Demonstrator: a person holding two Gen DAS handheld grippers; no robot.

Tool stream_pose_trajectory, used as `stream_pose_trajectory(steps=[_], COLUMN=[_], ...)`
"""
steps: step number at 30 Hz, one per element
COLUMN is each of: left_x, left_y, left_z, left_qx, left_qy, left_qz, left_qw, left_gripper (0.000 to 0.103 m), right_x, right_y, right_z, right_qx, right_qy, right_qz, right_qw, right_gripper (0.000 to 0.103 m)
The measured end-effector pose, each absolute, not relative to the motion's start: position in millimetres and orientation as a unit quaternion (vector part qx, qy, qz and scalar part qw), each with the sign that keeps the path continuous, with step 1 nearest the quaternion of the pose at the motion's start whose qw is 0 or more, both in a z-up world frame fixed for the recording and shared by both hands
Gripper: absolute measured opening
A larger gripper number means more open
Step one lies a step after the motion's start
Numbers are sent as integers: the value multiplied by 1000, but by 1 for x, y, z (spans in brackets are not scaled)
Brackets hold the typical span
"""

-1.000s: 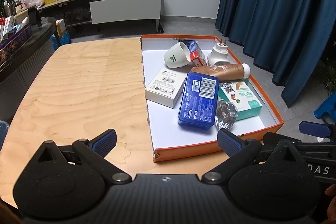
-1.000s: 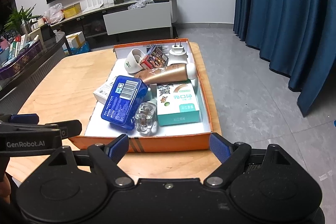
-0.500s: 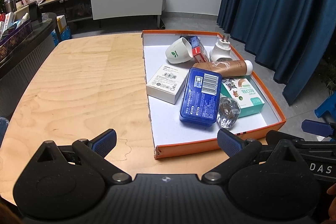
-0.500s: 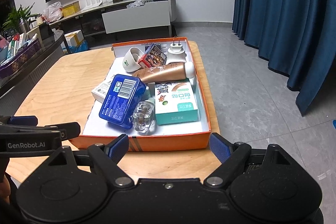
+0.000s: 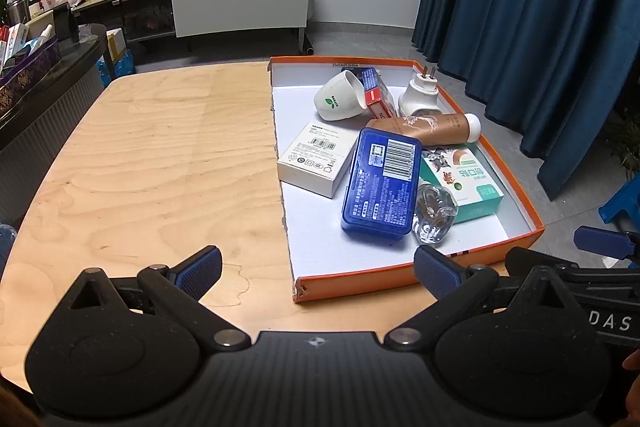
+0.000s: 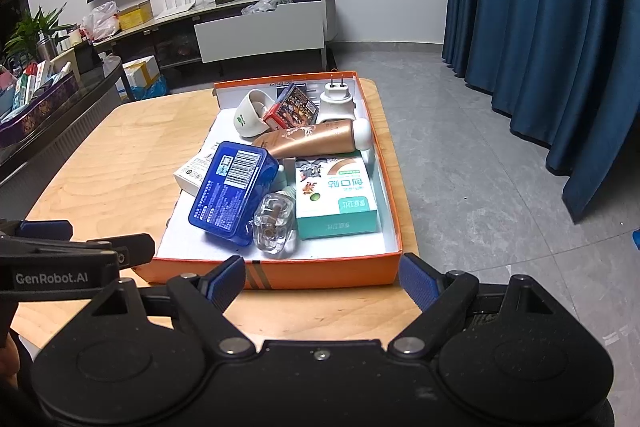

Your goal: Organize rigid objects

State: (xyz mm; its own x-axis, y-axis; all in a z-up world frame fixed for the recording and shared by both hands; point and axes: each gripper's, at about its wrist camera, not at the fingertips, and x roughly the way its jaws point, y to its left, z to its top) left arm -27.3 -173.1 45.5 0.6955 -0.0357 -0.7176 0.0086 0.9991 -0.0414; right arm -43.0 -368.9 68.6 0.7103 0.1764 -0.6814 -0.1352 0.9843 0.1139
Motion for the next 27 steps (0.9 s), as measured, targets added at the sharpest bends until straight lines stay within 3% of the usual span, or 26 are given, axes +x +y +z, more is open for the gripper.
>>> stream_pose_trajectory(steps=[27], left_x=[-28], left_y=[-174], left_z=[44], left_qx=[-21], left_qy=[396], left_qz=[-15], left_qw=[918], left_gripper=[103], right_x=[-43], right_y=[-367], right_z=[67], right_qx=[24], right_qy=[373], right_qz=[84], right_qw=[924], right_gripper=[99])
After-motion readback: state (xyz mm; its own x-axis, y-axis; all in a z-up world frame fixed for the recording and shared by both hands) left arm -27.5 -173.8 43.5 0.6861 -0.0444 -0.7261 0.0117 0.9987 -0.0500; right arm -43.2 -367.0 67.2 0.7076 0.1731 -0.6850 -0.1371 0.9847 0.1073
